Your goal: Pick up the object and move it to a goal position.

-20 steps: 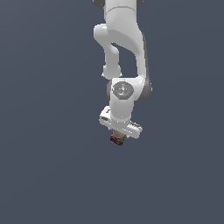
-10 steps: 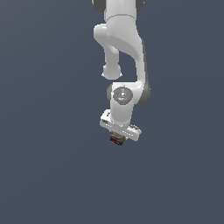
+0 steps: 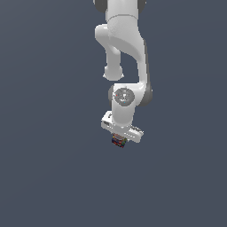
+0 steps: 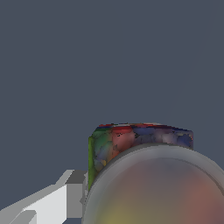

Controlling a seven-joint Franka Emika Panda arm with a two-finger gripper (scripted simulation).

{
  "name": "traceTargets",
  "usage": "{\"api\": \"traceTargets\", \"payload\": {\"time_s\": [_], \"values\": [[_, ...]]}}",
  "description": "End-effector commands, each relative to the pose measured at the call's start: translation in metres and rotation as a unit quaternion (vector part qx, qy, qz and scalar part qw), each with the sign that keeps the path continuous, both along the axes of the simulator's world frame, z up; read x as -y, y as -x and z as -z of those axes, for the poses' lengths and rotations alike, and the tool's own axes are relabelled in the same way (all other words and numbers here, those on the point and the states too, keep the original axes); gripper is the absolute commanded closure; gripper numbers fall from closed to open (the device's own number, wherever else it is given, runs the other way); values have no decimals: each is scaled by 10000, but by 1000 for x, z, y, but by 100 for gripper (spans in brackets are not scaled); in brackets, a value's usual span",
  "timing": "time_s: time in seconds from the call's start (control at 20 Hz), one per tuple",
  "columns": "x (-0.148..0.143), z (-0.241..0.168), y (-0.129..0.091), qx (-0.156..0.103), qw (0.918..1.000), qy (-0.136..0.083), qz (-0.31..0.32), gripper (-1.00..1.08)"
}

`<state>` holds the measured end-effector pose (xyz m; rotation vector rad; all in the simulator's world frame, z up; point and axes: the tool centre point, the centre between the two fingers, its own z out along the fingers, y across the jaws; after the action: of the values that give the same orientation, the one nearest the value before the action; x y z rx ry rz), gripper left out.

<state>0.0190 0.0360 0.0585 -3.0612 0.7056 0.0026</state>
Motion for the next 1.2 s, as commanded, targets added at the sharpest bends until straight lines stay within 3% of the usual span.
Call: {"api": "traceTargets", "payload": {"time_s": [0.0, 0.45, 1.15], "values": [[1, -3, 0, 5, 10000, -1, 0, 108], [14, -42, 4, 5, 10000, -1, 0, 108], [59, -172, 15, 6, 10000, -4, 4, 108]]}}
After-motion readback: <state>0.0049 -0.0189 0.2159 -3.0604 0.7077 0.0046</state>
